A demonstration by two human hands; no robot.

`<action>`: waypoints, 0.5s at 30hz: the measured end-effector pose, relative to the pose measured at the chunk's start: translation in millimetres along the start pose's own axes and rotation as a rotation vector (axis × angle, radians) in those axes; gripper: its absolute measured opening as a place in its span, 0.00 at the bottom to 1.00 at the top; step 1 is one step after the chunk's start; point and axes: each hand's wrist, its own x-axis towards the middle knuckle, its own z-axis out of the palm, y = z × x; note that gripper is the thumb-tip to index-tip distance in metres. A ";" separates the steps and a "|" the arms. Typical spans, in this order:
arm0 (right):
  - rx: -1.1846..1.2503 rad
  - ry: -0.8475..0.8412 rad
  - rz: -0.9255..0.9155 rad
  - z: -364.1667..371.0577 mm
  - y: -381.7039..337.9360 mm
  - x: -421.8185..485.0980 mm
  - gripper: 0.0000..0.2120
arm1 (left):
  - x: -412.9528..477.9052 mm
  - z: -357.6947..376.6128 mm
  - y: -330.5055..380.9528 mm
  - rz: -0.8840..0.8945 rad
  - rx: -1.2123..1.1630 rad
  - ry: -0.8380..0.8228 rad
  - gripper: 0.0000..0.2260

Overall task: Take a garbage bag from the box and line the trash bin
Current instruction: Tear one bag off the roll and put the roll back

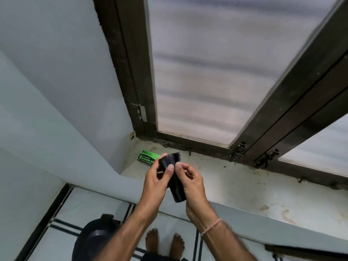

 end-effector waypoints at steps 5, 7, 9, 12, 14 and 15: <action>0.008 0.076 -0.016 18.3 7.6 -1.2 0.13 | -17.4 -14.2 -3.7 -0.103 -0.173 -0.061 0.15; -0.007 0.108 -0.032 27.8 12.3 -3.1 0.11 | -26.9 -13.1 -5.1 -0.157 -0.261 -0.041 0.18; -0.029 0.156 -0.053 36.5 19.7 -5.3 0.09 | -32.8 -14.2 -4.6 -0.195 -0.312 -0.004 0.21; 0.025 0.234 -0.042 44.3 27.5 -7.6 0.09 | -36.8 -29.2 -2.1 -0.235 -0.321 0.041 0.20; 0.075 0.284 -0.045 47.6 28.0 -9.8 0.08 | -39.9 -44.8 -1.0 -0.264 -0.363 -0.006 0.19; 0.075 0.310 -0.050 49.3 28.5 -11.8 0.07 | -43.2 -52.9 -0.7 -0.283 -0.390 -0.036 0.19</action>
